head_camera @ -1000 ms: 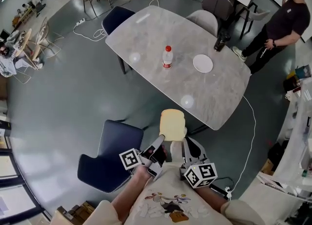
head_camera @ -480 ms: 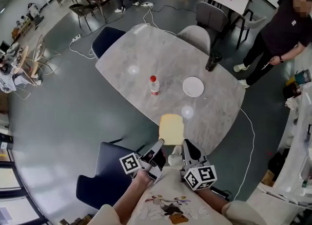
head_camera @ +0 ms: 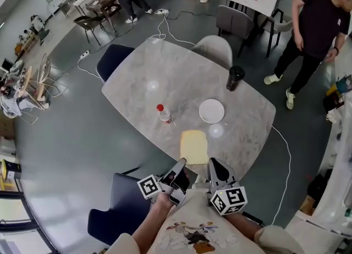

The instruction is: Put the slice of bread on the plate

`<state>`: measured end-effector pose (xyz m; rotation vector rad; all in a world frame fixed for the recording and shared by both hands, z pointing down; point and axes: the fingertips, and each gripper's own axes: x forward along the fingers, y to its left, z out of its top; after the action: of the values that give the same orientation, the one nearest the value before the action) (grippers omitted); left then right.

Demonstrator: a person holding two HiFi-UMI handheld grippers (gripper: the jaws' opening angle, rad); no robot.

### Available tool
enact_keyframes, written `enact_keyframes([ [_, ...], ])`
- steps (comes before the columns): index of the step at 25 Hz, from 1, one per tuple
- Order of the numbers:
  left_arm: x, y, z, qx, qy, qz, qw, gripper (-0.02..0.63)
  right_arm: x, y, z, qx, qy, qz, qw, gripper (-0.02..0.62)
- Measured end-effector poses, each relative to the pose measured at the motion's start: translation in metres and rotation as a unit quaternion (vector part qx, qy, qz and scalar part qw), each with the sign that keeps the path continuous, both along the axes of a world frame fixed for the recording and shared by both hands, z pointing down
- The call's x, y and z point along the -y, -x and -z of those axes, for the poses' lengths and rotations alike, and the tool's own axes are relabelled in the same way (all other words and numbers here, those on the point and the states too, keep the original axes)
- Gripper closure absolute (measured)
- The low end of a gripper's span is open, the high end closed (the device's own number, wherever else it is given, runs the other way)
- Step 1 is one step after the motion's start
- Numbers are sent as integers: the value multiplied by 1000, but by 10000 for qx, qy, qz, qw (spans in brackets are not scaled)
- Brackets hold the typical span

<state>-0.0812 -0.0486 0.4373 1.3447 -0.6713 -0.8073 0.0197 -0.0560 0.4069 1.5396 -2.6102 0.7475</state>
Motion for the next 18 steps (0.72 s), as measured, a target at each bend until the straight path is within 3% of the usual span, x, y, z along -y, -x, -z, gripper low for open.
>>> enact_keyframes([
  [7, 12, -19, -1, 133, 69, -83, 9999, 511, 12, -27, -1, 115, 50, -198, 9997, 591],
  [18, 19, -12, -11, 241, 198, -275, 9991, 511, 10, -20, -6, 174, 158, -362, 9991, 591],
])
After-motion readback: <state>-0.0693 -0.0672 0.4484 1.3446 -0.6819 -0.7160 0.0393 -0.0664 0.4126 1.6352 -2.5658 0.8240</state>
